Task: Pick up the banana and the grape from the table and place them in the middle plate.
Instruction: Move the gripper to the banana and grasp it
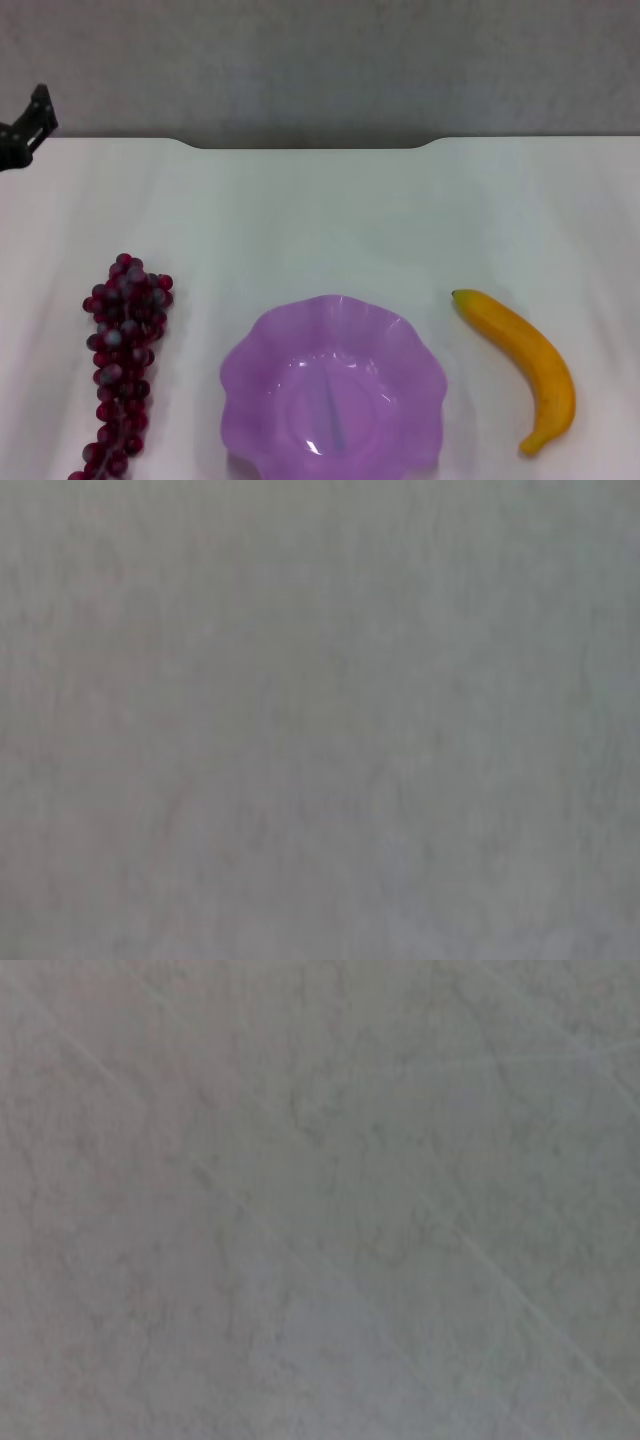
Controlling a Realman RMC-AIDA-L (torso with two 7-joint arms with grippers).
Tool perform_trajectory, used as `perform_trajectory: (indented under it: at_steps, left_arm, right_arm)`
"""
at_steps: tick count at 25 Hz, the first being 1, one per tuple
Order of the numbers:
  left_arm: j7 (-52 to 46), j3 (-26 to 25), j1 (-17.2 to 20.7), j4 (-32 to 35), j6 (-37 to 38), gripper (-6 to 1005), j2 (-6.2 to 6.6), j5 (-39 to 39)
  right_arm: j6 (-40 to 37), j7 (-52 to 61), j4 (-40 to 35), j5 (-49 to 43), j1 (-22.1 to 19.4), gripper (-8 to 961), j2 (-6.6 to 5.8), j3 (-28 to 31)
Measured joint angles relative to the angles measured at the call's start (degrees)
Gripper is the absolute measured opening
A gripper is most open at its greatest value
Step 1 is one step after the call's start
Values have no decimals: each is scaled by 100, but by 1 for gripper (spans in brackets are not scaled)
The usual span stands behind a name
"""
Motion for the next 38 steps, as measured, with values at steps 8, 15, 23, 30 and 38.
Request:
perform_trajectory:
  at_steps: [8,15,23,30,38]
  left_arm:
    - [1,116,55,-134,211,876,14,21]
    - [3,115,58,-129,223,876,11,28]
    - [9,75,92,-133,227,875,8,11]
    - [6,47,103,-134,226,874,8,-3]
    - [17,3,173,-136,225,874,8,-6]
  right_arm:
    - [64,-8,-25,-6,38,874,-1,-101]
    - [75,-8,-47,-10,34,871,-1,-122]
    - [508,36,375,37,298,868,-8,-78]
    - [1044,230,990,61,793,865,-6,-98]
    - [1878,607,1484,27,1191,862,-14,-9]
